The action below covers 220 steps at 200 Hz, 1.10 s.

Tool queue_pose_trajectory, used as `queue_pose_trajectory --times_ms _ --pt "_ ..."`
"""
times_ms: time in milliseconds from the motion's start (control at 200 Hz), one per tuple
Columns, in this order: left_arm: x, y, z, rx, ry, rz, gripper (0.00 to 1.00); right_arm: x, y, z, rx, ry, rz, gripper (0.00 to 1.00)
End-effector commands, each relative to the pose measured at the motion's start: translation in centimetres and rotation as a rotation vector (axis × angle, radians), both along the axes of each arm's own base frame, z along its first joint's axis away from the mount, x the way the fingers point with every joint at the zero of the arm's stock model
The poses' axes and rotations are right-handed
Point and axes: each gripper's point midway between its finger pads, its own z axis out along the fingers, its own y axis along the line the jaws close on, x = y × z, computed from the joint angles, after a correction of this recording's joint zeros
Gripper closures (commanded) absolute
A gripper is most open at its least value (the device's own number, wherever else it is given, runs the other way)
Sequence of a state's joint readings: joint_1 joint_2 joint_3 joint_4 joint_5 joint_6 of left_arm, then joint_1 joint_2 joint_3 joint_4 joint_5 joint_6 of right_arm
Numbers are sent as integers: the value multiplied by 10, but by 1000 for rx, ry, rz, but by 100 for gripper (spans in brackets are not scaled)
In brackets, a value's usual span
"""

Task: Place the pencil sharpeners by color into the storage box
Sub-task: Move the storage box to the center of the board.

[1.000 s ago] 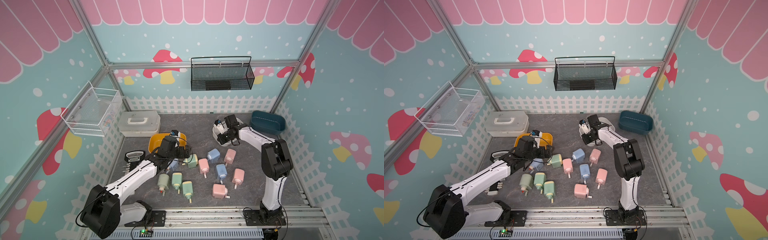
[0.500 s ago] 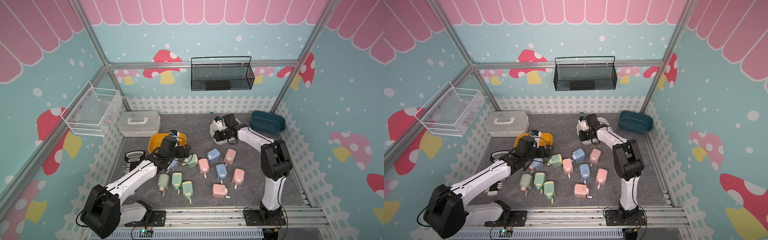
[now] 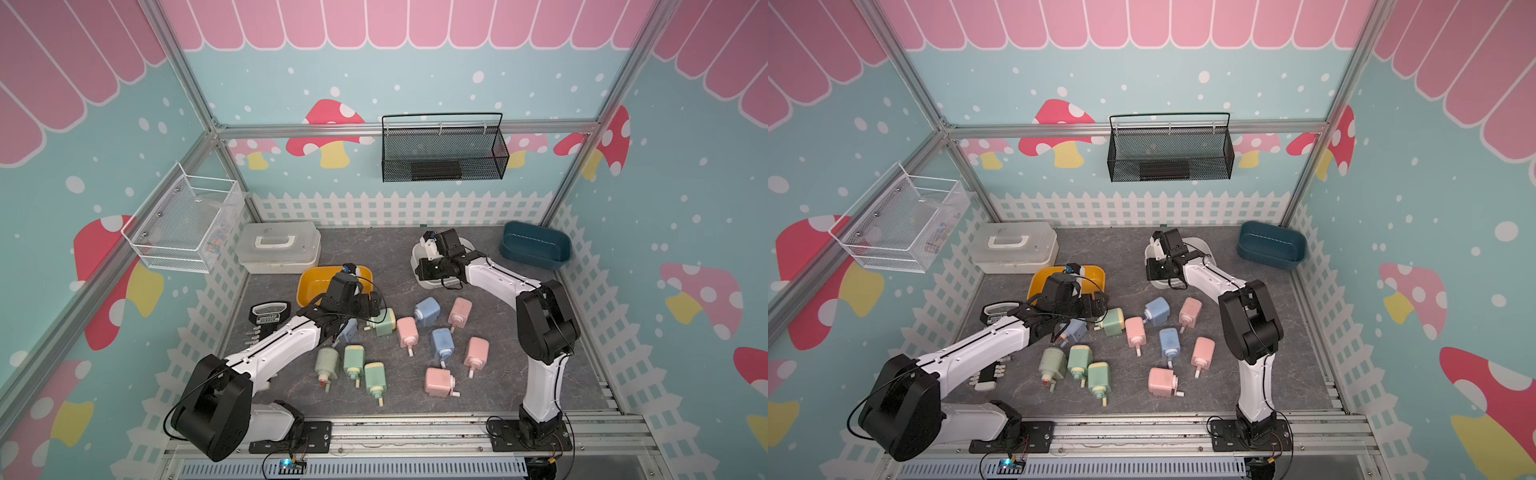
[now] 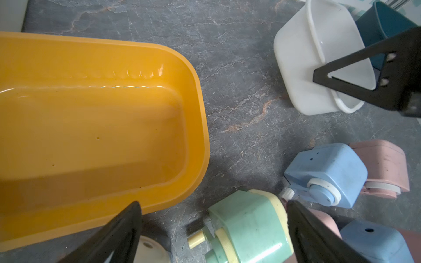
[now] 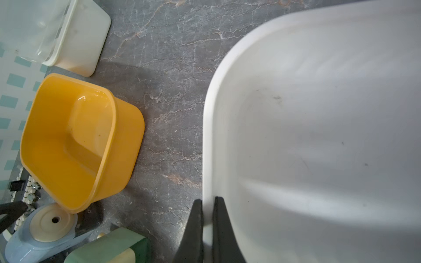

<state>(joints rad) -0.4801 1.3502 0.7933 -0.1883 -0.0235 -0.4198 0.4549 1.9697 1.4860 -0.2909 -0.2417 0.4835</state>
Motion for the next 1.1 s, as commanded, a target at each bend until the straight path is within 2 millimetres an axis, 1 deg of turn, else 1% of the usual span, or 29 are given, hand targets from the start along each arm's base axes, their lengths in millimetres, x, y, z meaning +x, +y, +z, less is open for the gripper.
queue_pose_trajectory --times_ms 0,215,315,375,480,595,625,690,830,901,981,1096 --pt "8 -1 6 -17 -19 15 1 -3 6 -14 8 64 -99 100" --pt "9 -2 1 -21 -9 6 1 -12 22 -21 -43 66 -156 100" --pt "8 -1 -2 -25 -2 7 1 -17 26 -29 -51 83 -211 100" --pt "8 -1 -2 -38 1 4 1 -20 23 -35 -60 112 -286 100" --pt "7 -2 1 -74 4 1 1 -23 23 -39 -63 124 -373 100" --pt "7 -5 5 -95 -8 -10 1 -26 32 -38 -64 119 -398 100" --pt "7 -5 5 -95 -7 -12 1 -26 35 -36 -54 118 -407 96" --pt "8 -5 7 -98 -8 -14 1 -27 44 -36 -26 112 -402 84" --pt "9 -5 10 -110 2 -18 1 -24 56 -37 17 105 -393 67" --pt "8 -6 12 -109 7 -23 1 -23 64 -34 39 105 -361 65" --pt "8 -5 13 -106 9 -20 1 -23 71 -26 69 81 -313 63" --pt "8 -5 11 -102 26 -13 1 -25 69 -8 42 10 -234 61"
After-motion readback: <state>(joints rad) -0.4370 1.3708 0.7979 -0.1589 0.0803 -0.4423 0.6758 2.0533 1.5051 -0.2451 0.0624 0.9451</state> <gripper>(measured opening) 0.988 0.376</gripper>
